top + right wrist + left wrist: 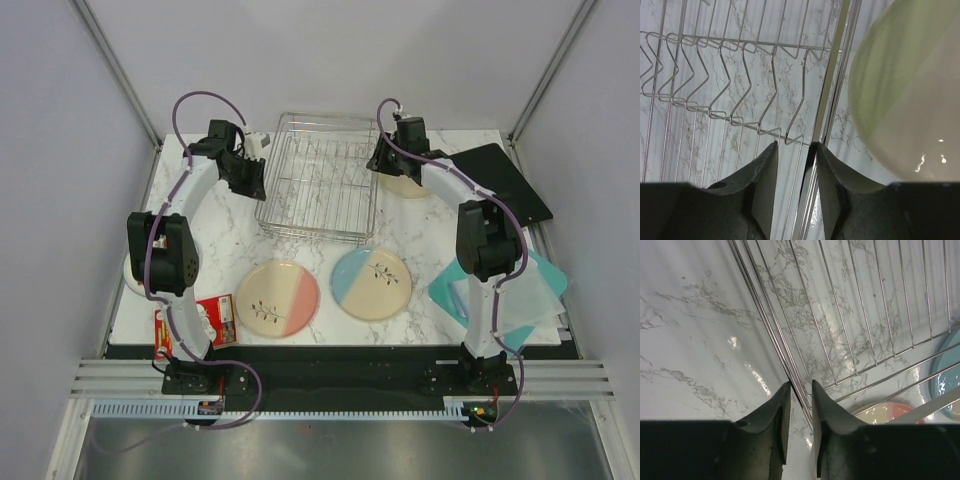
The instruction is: Load the plates into the dish rack
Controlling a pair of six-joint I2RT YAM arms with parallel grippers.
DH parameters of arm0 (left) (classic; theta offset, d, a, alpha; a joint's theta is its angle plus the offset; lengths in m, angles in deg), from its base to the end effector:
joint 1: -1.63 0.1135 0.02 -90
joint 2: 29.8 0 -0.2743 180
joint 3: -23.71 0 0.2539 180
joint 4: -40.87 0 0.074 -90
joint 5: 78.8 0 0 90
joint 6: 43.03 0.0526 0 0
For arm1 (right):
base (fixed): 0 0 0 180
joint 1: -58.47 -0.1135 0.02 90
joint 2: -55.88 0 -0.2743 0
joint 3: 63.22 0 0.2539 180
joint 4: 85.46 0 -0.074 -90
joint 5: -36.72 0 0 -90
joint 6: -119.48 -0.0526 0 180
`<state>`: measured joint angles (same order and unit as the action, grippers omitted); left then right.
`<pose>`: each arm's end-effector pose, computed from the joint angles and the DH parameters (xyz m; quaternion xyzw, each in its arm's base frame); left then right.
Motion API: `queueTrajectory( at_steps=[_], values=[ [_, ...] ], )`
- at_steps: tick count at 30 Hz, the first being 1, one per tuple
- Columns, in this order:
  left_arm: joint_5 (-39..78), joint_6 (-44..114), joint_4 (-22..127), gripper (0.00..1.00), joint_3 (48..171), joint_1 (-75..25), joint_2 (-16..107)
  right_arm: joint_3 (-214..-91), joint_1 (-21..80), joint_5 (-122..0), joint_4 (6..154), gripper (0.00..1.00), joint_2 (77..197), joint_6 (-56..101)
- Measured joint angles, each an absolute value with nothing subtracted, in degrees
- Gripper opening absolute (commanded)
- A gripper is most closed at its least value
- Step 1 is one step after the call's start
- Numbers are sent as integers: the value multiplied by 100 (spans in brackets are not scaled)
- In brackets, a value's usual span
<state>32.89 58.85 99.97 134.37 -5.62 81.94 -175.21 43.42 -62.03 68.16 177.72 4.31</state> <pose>0.4306 -0.0744 0.2569 0.2054 0.9278 -0.1715 0.2598 0.4967 0.1418 0.2286 0.0441 0.8889 0.2189 0.4000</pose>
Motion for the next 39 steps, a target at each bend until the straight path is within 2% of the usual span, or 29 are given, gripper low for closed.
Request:
queueTrajectory(
  at_steps=[4, 5, 6, 9, 13, 15, 19, 23, 27, 39],
  values=[
    [3375, 5752, 9988, 42, 13437, -564, 8179, -17654, 4342, -6217, 6897, 45, 17905, 475],
    [3388, 5715, 9988, 46, 13437, -564, 8166, -17696, 4342, -6219, 6913, 48, 17940, 496],
    [3388, 5699, 9986, 47, 13437, -564, 8151, -17746, 4342, -6221, 6921, 55, 17971, 520],
    [3392, 5595, 9958, 53, 13432, -595, 8013, -17860, 4327, -6236, 6935, 62, 18023, 584],
    [3274, 5522, 9901, 59, 13199, -651, 7442, -17737, 4351, -6280, 6902, 64, 17857, 748],
    [3112, 5466, 9890, 66, 12956, -671, 6922, -17333, 4452, -6359, 6821, 65, 17486, 816],
    [3038, 5337, 9813, 67, 12372, -675, 5838, -16410, 4954, -6520, 6576, 64, 16500, 761],
    [3104, 5173, 9728, 67, 11754, -675, 5080, -15735, 5968, -6831, 6701, 64, 15949, 383],
    [3268, 5004, 9649, 67, 11266, -675, 5010, -15604, 6622, -6896, 6751, 65, 16244, 234],
    [3383, 4781, 9606, 67, 10987, -547, 5231, -16509, 6583, -7036, 6718, 63, 17656, 16]
  ],
)
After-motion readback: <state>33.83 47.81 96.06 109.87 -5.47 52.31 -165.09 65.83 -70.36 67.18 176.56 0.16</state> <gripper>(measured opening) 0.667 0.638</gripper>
